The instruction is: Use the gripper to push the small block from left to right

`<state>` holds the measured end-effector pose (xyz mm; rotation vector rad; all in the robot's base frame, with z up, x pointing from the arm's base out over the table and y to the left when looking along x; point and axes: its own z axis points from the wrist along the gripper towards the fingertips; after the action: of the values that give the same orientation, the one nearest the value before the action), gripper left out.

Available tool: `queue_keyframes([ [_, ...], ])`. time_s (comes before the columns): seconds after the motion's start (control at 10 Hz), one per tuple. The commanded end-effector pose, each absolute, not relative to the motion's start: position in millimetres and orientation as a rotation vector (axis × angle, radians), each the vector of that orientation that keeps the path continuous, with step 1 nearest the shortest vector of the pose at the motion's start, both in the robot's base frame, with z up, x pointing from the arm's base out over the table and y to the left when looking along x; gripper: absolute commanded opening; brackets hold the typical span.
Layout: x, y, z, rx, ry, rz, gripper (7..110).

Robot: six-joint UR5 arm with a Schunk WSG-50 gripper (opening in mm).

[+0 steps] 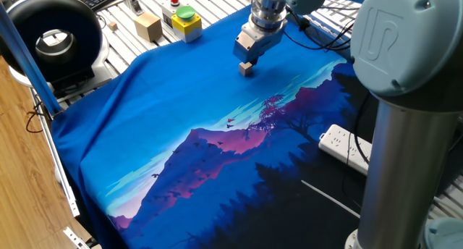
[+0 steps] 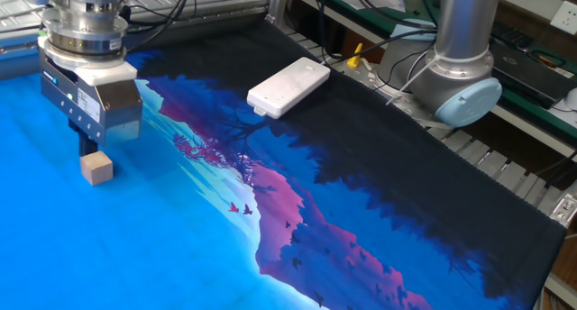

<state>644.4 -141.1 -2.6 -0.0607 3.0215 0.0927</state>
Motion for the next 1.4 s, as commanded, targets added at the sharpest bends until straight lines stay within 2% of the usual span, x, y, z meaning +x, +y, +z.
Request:
queue_keyframes([
  [0.0,646,-135,0,-0.035,3.016,0.11,7],
  [1.3,646,-102,-7,0.047,3.007,0.097,7],
])
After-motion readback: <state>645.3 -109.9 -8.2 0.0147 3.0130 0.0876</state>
